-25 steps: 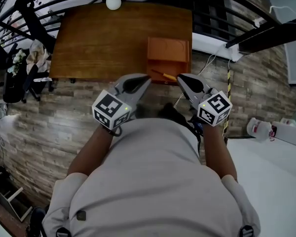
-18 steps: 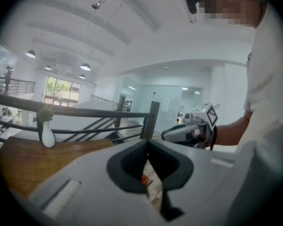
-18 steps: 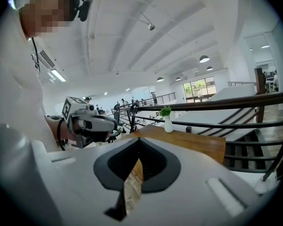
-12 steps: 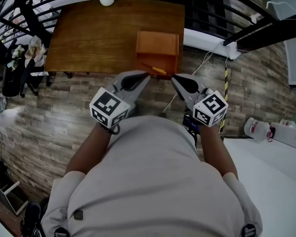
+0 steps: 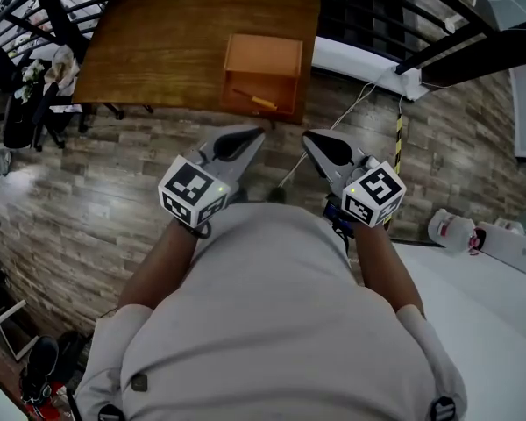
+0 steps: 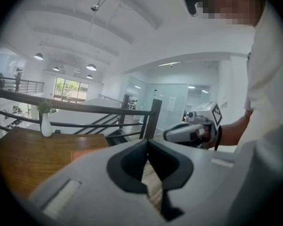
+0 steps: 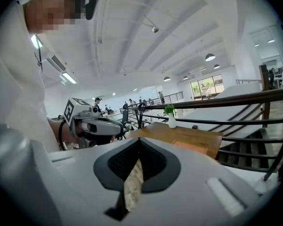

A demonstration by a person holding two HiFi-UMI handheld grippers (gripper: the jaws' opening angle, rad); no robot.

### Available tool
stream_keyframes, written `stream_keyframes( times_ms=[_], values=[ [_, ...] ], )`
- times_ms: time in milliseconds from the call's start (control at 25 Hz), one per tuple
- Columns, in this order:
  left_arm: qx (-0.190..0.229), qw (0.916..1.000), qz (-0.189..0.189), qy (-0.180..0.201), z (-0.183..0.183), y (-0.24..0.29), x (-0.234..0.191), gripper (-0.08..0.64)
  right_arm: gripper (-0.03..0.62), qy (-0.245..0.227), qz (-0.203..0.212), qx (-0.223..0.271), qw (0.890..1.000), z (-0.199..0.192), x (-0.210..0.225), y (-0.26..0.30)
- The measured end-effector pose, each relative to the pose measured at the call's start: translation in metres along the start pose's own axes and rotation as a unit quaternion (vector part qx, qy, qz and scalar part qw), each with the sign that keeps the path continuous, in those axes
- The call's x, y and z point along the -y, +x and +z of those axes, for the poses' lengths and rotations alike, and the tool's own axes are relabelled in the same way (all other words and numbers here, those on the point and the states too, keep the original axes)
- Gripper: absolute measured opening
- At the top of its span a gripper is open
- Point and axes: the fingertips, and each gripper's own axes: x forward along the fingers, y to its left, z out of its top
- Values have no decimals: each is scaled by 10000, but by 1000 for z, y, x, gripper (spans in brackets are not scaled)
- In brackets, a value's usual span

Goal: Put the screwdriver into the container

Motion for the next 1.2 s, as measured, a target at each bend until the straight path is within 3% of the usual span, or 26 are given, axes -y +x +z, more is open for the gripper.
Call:
stream_keyframes(
  times_ms=[640,1200],
  values=[
    [-9,9980,597,-222,-47,-32,61,3,8,5,519,-139,9986,-48,-53,-55],
    [8,9983,551,-169,-48,-42,80,3,8,-137,524,-141,9984,-43,-66,-63]
  ],
)
